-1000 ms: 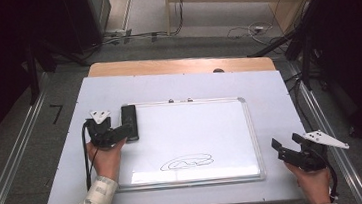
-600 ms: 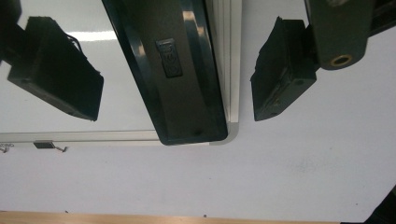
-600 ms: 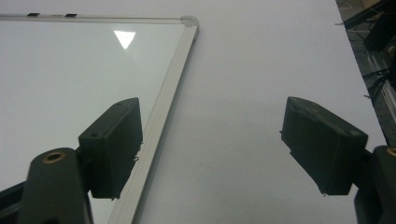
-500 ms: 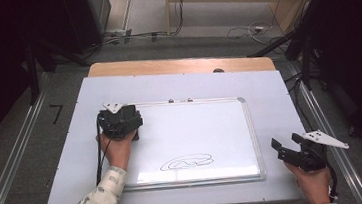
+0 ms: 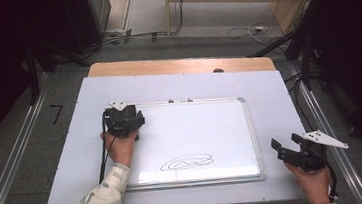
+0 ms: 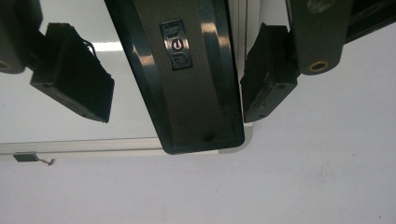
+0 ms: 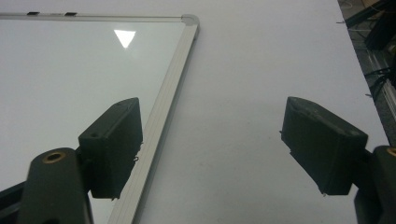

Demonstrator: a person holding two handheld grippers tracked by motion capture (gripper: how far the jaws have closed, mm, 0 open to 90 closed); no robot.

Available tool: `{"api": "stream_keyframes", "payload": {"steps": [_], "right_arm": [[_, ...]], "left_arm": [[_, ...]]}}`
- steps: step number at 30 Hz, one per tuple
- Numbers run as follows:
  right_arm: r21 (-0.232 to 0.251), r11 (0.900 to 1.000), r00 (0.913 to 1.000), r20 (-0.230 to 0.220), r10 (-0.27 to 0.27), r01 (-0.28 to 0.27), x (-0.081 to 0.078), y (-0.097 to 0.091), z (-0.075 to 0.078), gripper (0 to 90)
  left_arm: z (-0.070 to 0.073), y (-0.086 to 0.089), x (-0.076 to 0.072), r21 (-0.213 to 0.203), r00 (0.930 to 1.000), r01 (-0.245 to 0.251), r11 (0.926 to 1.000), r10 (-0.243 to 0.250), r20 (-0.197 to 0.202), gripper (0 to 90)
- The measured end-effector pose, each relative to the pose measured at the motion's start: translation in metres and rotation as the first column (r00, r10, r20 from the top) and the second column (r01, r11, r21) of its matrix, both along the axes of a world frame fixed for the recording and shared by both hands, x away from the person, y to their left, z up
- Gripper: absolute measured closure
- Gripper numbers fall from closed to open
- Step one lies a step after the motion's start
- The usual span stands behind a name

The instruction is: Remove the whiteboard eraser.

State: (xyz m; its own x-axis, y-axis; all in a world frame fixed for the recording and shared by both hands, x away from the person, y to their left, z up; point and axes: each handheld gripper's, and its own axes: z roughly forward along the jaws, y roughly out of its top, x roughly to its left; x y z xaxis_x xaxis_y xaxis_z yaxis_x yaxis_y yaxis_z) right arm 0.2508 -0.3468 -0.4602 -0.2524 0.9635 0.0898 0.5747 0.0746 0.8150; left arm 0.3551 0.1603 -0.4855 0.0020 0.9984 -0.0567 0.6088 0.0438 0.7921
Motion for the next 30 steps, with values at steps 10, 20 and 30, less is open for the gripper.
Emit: {"api": "stream_keyframes", "payload": {"steps": [10,20,30], "right_arm": [[-0.001,1.0,1.0,-0.001,0.002,-0.002,0.0001,0.0002,-0.0002,19.2],[-0.004,1.0,1.0,-0.004,0.002,-0.002,0.0004,0.0004,-0.0006,19.2],[-0.007,1.0,1.0,-0.008,-0.001,0.001,0.0003,0.0011,-0.0009,19.2]], "left_arm": [[-0.003,0.0023,0.0027,0.01,0.9995,-0.025,0.9996,0.025,-0.017,37.1],[-0.003,0.0006,0.0053,0.015,0.9989,-0.034,0.9993,0.034,-0.031,37.1],[-0.0079,-0.0044,0.0093,0.037,0.9982,-0.03,0.9989,0.031,-0.051,36.5]]}}
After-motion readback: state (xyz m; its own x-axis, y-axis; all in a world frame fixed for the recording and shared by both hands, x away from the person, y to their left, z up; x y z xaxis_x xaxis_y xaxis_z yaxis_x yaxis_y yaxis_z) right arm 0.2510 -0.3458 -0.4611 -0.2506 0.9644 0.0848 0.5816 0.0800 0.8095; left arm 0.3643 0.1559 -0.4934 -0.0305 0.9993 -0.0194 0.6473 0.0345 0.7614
